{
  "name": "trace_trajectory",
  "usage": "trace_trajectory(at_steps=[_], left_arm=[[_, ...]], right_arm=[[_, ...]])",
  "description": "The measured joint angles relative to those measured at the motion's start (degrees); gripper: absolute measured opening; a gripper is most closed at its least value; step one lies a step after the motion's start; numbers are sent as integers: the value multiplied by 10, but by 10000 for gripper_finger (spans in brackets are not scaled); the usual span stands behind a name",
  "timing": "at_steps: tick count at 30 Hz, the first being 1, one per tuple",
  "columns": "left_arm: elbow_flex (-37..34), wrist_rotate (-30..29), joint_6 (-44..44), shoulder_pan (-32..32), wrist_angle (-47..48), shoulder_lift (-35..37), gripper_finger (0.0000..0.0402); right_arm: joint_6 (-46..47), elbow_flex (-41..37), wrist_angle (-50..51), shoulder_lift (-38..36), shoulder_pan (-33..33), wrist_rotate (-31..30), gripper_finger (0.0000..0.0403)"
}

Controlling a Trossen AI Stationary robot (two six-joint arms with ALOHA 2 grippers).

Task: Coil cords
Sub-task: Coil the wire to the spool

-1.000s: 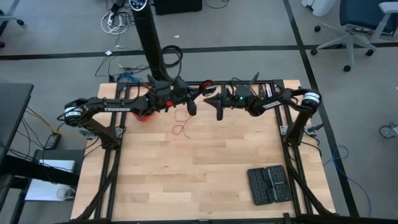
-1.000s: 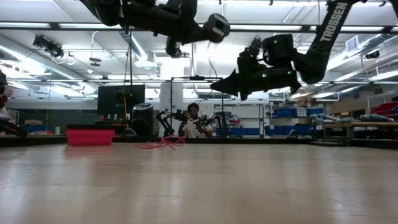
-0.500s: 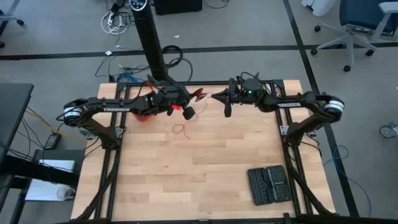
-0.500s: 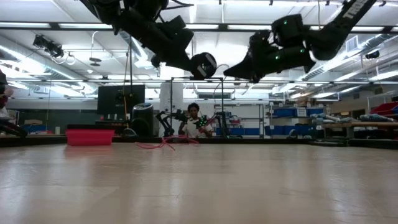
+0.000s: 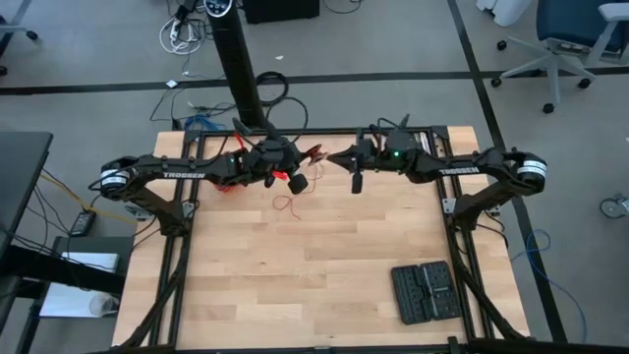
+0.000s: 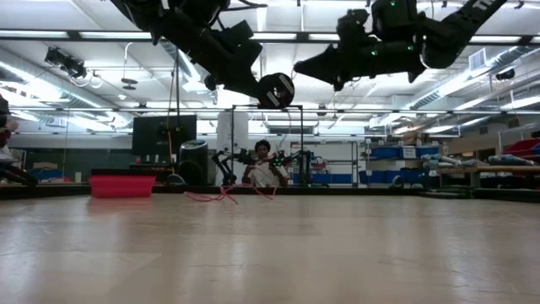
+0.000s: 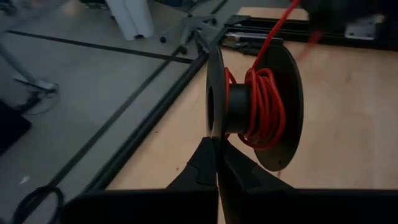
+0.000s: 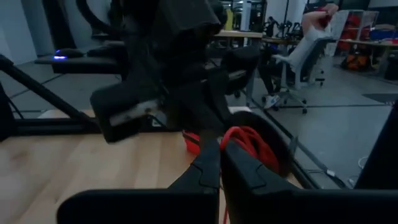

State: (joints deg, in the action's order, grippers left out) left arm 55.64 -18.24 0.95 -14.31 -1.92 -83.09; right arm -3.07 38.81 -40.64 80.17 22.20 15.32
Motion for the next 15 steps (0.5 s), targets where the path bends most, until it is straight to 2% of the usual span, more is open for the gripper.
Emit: trace_trajectory(at_steps=[4,15], left_arm=[[0,-44,0,11,-8,0,1],[0,-31,-1,35,-49,-2,1]], right_arm=[[0,25,-1,27,-25,-28,4],[-3,65,-20,98,-61,-41,5]])
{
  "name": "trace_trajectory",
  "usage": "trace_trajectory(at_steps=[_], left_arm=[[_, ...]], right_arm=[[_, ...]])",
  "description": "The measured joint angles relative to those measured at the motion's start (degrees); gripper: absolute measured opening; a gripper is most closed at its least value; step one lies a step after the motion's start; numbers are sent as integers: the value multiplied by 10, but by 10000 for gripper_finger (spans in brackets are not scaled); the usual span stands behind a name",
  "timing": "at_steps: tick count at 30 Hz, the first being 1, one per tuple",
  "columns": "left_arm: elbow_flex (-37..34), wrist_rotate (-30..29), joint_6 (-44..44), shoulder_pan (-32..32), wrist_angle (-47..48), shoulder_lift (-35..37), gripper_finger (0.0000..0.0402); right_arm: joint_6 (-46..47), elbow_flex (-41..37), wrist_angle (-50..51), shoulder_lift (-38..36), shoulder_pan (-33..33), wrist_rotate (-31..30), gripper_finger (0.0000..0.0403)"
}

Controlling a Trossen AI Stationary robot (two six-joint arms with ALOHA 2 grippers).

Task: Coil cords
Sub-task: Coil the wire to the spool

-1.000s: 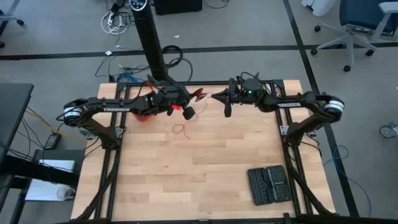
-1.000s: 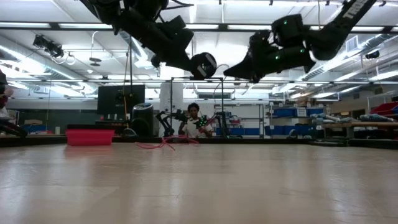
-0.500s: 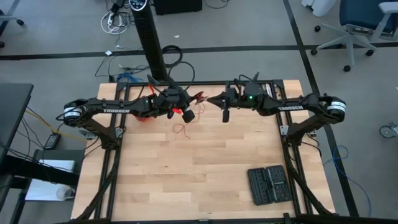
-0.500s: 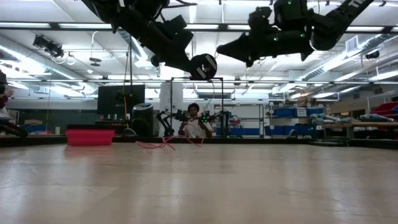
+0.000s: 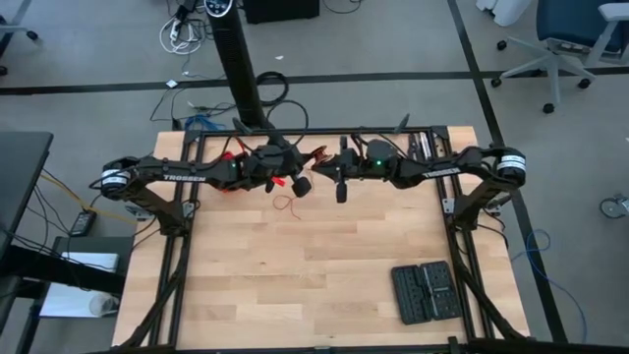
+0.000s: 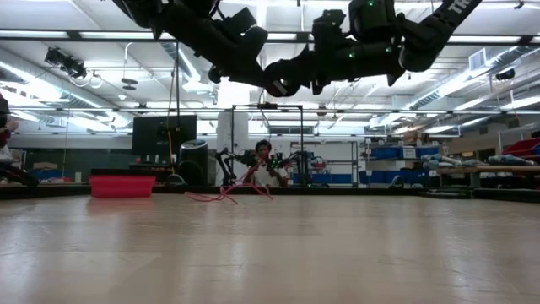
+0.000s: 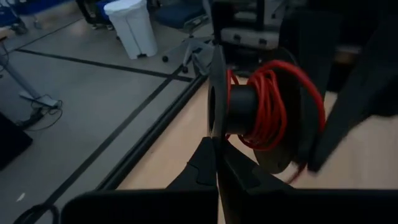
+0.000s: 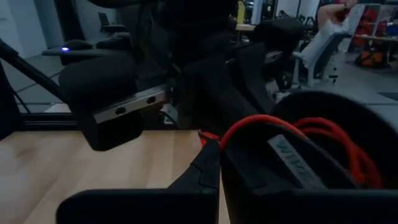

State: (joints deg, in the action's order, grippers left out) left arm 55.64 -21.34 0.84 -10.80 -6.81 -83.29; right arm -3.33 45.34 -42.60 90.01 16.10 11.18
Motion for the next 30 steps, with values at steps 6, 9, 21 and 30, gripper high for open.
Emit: trace_trajectory(at_steps=[6,9,21,30], left_arm=[[0,30,-13,3,-54,-12,1],[0,33,-15,3,-76,-13,1],[0,38,-26,3,-115,-11,1],[0,43,-26,3,-167,-11,1]], right_arm=[[-15,0,-18,9,-15,-6,14],[-26,-2,-16,9,-18,-13,25],[-84,-104,-155,9,-12,-87,27],[-36,-121,-155,9,15,-37,27]])
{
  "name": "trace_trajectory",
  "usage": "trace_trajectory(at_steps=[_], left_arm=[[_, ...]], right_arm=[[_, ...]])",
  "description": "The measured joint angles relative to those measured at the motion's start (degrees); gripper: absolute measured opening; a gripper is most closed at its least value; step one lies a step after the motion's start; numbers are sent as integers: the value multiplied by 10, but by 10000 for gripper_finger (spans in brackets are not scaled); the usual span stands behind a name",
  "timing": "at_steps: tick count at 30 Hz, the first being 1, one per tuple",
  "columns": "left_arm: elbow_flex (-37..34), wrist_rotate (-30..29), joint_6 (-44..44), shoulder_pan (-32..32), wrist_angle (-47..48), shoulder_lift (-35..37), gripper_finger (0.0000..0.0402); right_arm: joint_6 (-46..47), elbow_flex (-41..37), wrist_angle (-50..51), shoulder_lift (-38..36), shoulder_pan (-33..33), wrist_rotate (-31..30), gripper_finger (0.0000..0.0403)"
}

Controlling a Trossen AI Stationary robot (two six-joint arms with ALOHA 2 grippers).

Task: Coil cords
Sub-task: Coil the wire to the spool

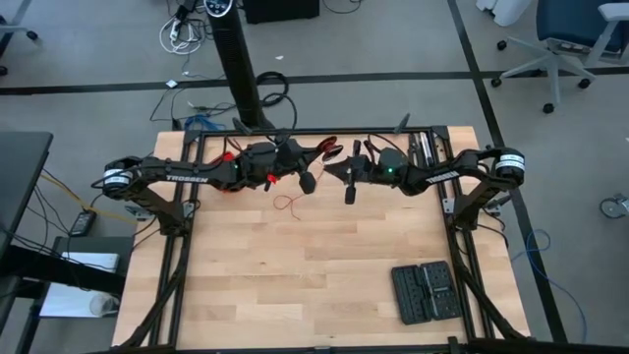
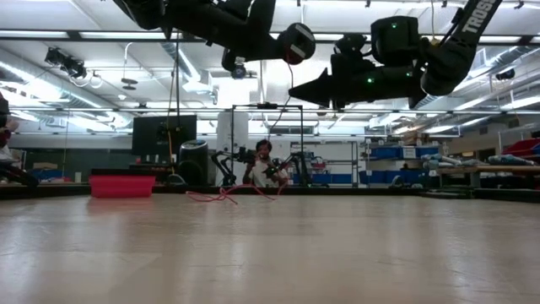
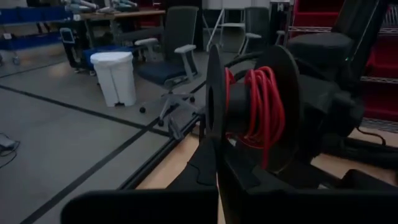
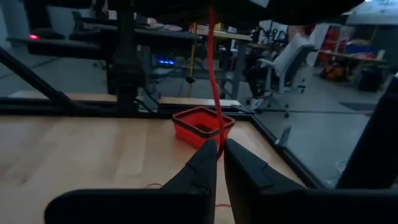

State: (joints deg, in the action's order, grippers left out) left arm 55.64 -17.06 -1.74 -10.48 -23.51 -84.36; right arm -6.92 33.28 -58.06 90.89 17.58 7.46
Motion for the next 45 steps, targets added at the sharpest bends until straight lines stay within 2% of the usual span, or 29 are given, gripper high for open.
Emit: trace_trajectory(at_steps=[4,10,15,18,26,30,38,45], left_arm=[[0,0,0,0,-16,0,1],[0,5,1,0,-17,0,1],[0,7,2,0,-19,0,1],[0,7,2,0,-18,0,1],[0,8,1,0,-12,0,1],[0,8,0,0,-11,0,1],[0,4,0,0,-10,0,1],[0,4,0,0,-10,0,1]], right_arm=[[6,0,20,2,-1,3,27],[39,2,-18,53,-1,3,22],[52,2,-26,83,-1,39,25],[33,2,-22,84,-1,59,40],[14,4,-32,84,-2,46,111],[17,5,-56,84,-7,45,130],[6,11,-70,84,-26,51,127],[7,24,-64,84,-27,42,104]])
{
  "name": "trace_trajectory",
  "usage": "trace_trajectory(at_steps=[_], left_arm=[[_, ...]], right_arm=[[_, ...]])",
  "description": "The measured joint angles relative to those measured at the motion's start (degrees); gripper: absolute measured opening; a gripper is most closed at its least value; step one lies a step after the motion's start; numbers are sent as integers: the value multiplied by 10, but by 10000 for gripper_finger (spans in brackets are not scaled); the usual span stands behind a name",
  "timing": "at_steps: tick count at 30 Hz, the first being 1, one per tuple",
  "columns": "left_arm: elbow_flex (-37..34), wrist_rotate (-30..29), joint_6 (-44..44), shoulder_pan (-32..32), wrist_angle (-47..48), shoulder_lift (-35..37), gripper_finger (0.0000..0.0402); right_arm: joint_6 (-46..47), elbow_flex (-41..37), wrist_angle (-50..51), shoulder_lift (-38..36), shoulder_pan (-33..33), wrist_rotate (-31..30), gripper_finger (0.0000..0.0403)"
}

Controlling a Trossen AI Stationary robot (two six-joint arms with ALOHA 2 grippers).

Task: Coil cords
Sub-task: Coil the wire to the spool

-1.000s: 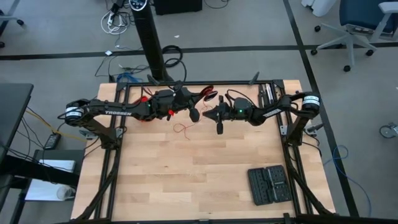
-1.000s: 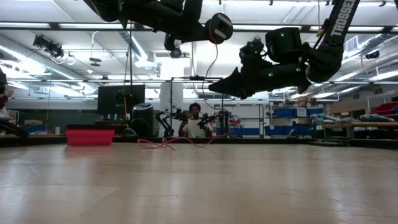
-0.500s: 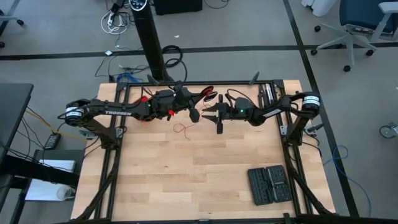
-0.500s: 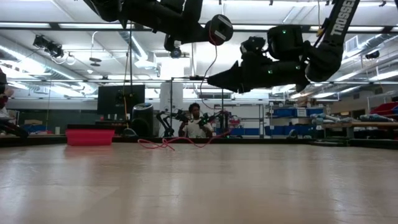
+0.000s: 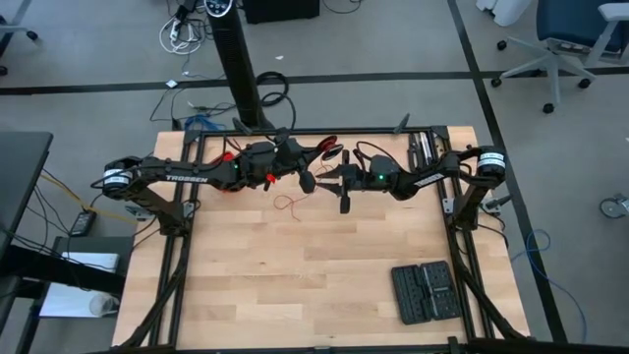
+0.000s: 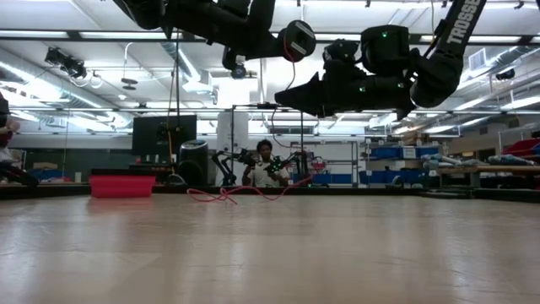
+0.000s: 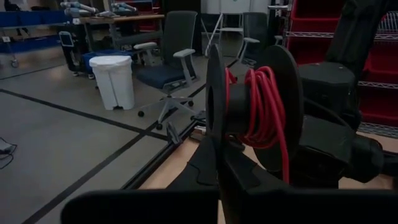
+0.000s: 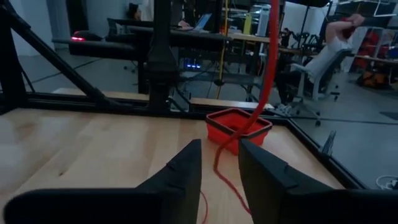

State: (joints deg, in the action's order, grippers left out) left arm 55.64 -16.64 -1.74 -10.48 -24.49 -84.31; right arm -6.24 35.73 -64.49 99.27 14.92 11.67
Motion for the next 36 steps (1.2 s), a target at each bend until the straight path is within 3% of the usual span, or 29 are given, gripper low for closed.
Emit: trace_trajectory(at_steps=[11,19,27,36], left_arm=[[0,0,0,0,2,0,1],[0,9,-15,1,22,0,1],[0,8,-14,-6,118,0,1],[75,-50,-26,-7,351,0,1]], right_arm=[[-5,0,31,0,8,0,9],[24,-2,70,-4,61,-26,3],[14,-9,184,-107,110,12,2],[-24,-9,244,-195,105,14,2]])
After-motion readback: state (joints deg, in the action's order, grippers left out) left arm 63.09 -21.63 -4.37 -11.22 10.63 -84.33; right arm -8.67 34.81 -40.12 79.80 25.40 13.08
